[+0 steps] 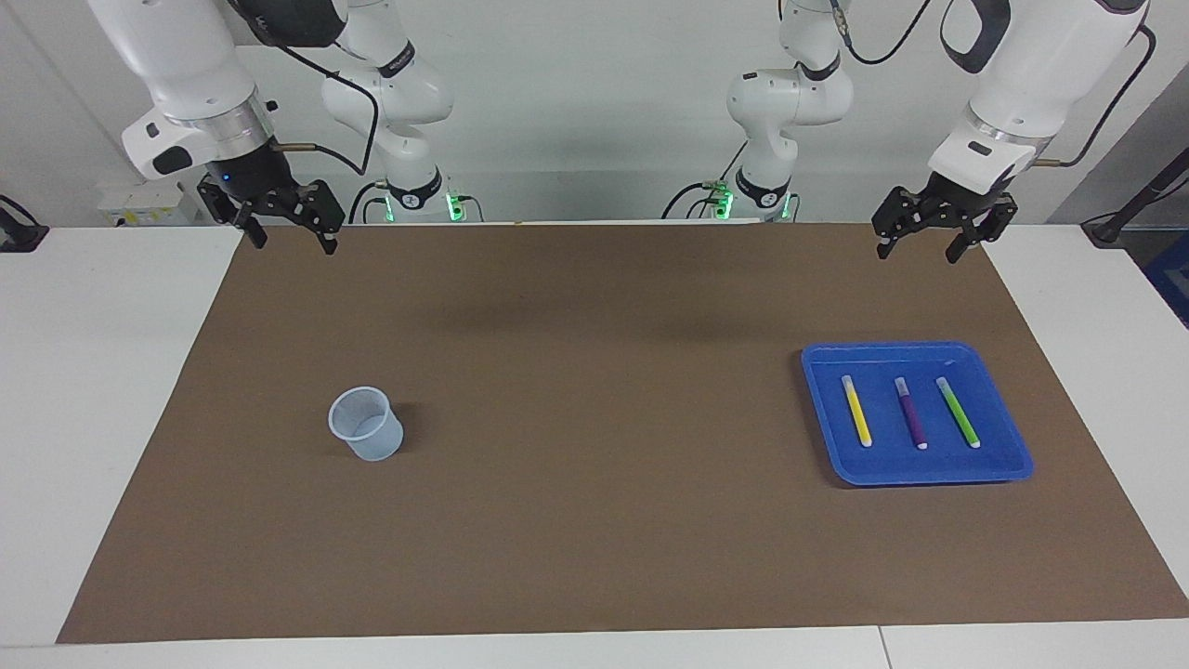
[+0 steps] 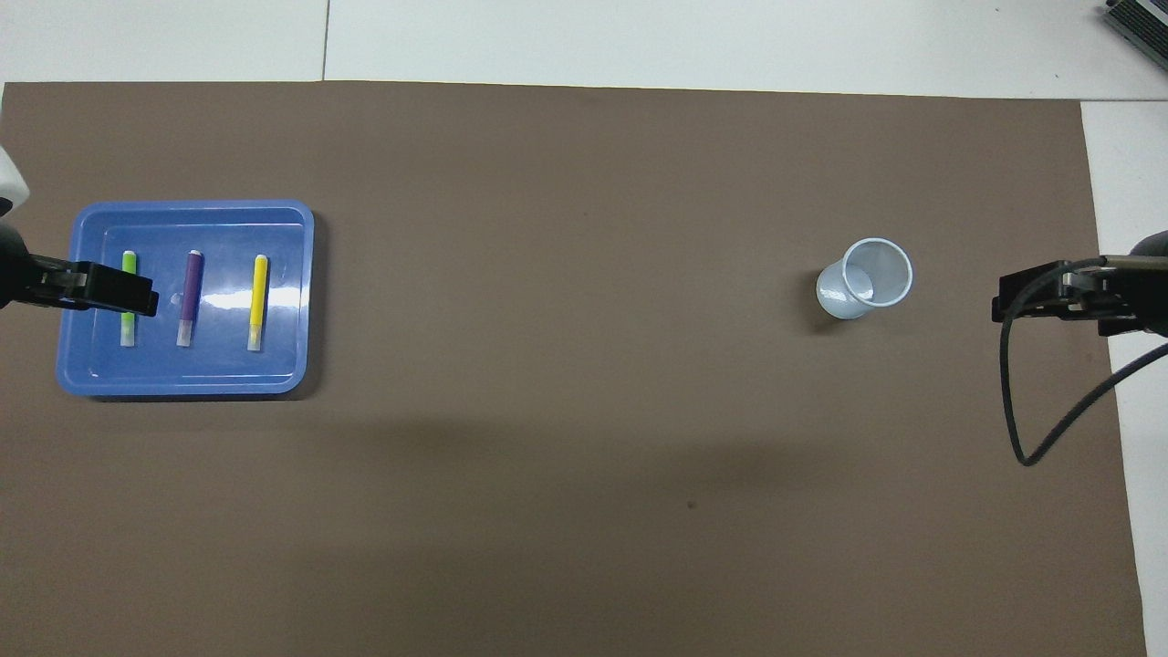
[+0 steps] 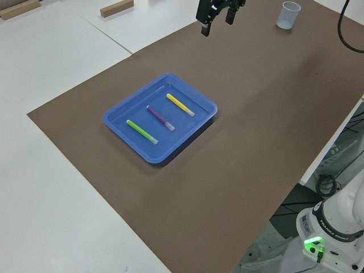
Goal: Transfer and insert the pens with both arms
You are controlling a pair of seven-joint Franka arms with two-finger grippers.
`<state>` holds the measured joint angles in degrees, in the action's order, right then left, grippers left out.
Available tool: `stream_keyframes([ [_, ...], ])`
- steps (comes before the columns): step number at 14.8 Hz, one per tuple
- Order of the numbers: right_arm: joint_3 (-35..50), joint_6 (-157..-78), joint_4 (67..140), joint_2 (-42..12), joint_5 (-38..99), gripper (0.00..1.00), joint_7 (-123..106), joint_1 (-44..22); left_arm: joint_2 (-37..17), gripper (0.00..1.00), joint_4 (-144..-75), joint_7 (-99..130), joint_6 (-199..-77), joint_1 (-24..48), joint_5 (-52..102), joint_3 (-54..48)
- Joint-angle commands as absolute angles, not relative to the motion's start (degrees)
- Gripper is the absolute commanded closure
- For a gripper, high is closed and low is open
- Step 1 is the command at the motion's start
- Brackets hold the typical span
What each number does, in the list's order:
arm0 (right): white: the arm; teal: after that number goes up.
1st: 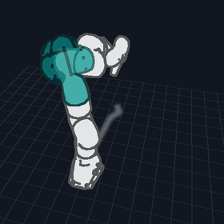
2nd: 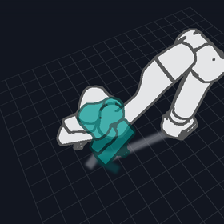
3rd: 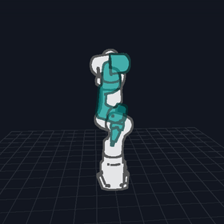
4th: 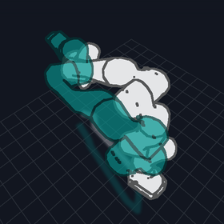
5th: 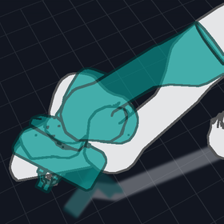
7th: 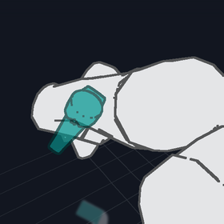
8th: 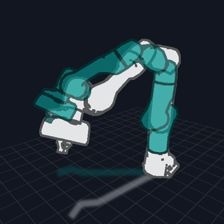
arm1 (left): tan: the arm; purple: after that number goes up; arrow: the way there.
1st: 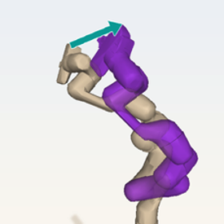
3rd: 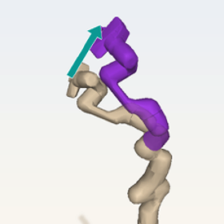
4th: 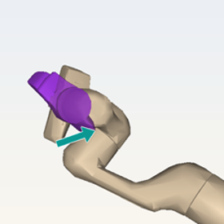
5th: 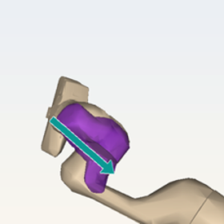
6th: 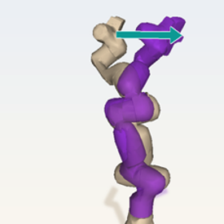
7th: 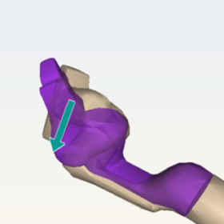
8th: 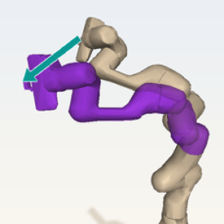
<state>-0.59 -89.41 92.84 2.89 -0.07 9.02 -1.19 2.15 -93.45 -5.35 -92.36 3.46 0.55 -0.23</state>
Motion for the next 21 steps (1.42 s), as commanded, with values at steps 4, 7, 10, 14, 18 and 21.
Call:
stream_keyframes([
  [4, -1.0, -89.2, 93.5, 3.7, 1.1, 0.00, 8.1, -1.2, 3.4, 0.00, -94.6, -5.5, -92.0, 3.8, -0.5, 0.2],
  [7, -1.0, -89.2, 93.5, 3.7, 1.1, 0.00, 8.0, -1.2, 3.4, 0.00, -94.6, -5.4, -92.0, 3.6, -0.5, 0.1],
  [10, -1.0, -89.2, 93.5, 3.7, 1.1, 0.00, 8.1, -1.2, 3.4, 0.00, -94.6, -5.1, -92.1, 3.8, -0.5, 0.2],
  [14, -1.0, -89.2, 93.5, 3.7, 1.1, 0.00, 8.1, -1.2, 3.5, 0.00, -94.7, -5.4, -92.5, 3.5, -0.5, 0.2],
  [18, -1.0, -89.2, 93.5, 3.7, 1.1, 0.00, 8.0, -1.2, 3.6, 0.00, -94.7, -5.1, -92.6, 4.0, -0.5, 0.3],
  [21, -1.0, -89.2, 93.5, 3.7, 1.1, 0.00, 8.0, -1.2, 3.6, 0.00, -94.7, -5.1, -93.8, 3.6, -0.8, 0.4],
])
